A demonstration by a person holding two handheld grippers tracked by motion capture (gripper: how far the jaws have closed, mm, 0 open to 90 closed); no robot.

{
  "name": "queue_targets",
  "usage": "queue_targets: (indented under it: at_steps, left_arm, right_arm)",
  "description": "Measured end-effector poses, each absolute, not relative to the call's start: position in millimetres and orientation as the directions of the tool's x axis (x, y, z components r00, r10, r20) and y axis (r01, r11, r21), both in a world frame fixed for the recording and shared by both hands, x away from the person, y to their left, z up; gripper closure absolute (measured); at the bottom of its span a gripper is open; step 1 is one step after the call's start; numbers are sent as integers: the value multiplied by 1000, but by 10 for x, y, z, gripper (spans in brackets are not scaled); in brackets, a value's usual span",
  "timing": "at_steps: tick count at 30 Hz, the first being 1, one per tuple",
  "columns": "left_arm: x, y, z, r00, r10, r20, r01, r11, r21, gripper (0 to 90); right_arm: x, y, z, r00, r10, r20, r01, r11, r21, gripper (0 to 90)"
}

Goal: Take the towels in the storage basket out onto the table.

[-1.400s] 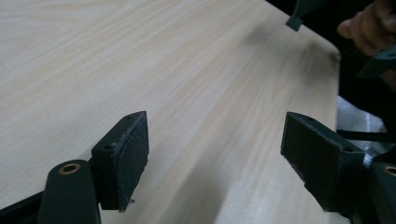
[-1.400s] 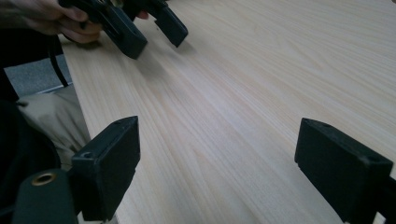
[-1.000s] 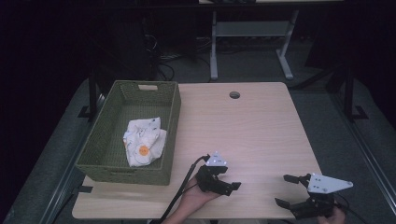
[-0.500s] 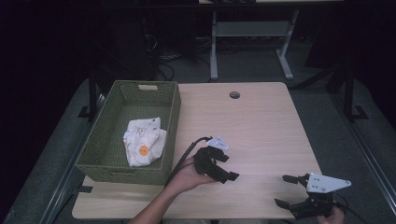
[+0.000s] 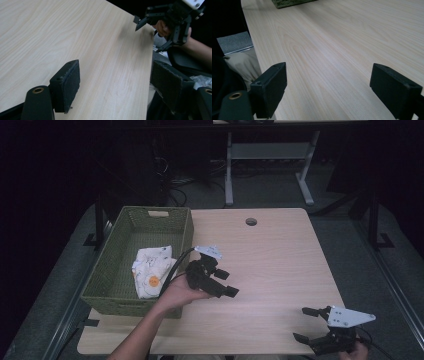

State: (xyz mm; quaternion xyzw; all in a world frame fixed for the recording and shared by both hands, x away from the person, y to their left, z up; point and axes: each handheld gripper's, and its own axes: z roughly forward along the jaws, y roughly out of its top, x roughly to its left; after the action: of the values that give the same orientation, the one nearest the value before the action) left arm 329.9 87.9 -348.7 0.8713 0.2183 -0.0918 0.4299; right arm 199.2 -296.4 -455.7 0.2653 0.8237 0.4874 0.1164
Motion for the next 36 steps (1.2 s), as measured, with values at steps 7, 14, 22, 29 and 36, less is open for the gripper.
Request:
queue_targets:
  at_steps: [7,14,22,29,36]
  left_arm:
    - [3393,1074,-3354,877,328,-351,478,-518,710,243]
    - [3519,1338,-3256,849,368,-380,523,-476,707,243]
    - [3579,1529,-3233,832,389,-396,547,-454,703,242]
    - [3658,1761,-3234,810,417,-411,572,-414,708,241]
    - [3703,1953,-3239,792,438,-425,590,-373,716,243]
  right_arm:
    - [1997,-2955,-4562,-833,549,69,329,390,860,138]
    - [2000,-2953,-4566,-835,545,71,328,391,860,138]
    - [1998,-2938,-4564,-839,539,71,326,393,860,138]
    - [2001,-2945,-4563,-838,541,70,325,392,861,138]
    - [2005,-2965,-4561,-836,545,66,320,386,865,138]
